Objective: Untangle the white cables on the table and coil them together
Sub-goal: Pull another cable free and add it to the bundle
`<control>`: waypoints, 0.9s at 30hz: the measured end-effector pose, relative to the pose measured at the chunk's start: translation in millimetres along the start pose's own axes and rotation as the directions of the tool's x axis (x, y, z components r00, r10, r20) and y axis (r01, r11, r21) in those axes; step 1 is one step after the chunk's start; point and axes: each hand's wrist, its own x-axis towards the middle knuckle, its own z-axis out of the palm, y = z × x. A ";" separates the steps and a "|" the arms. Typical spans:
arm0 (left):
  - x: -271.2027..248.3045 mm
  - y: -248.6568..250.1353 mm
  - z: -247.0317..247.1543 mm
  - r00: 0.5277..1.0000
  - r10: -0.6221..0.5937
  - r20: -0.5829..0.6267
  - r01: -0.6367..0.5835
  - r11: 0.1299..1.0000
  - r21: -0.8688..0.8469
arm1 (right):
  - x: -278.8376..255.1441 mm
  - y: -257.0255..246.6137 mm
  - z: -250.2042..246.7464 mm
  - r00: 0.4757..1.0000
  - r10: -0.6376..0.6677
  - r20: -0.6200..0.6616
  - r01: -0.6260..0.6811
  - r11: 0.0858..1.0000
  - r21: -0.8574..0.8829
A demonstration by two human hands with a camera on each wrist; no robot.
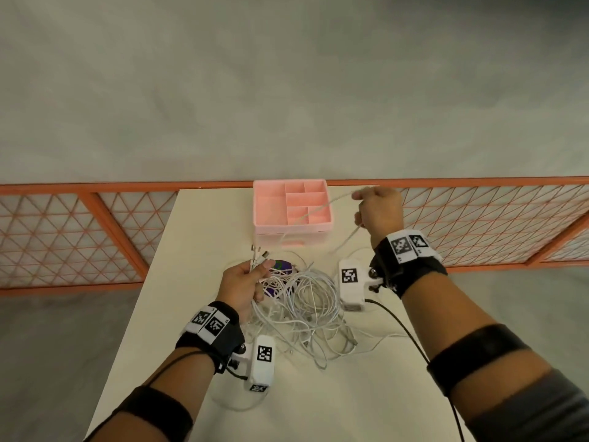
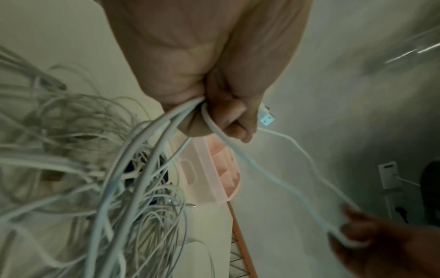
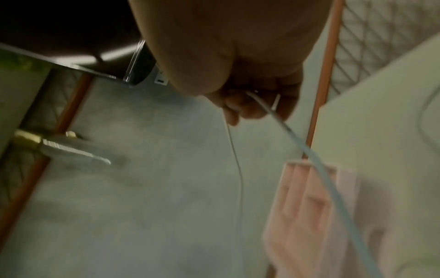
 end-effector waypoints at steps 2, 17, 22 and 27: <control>1.1 9.7 1.3 0.999 0.027 0.022 -0.028 1.000 0.005 | 0.5 14.9 -2.7 0.993 0.069 0.094 -0.026 0.917 -0.398; 1.8 17.6 4.4 0.993 0.004 0.116 -0.016 0.995 0.103 | -27.2 25.2 10.6 0.831 -0.230 0.506 0.421 0.855 -0.302; 5.3 6.8 -14.3 0.999 -0.036 -0.020 0.036 0.999 -0.010 | 27.3 29.1 -63.1 0.996 -0.087 -0.036 0.079 0.979 -0.188; 7.5 10.2 -17.5 0.996 -0.067 -0.053 0.059 0.988 -0.140 | 38.3 68.0 -147.7 0.920 0.342 -0.193 -0.382 0.894 -0.235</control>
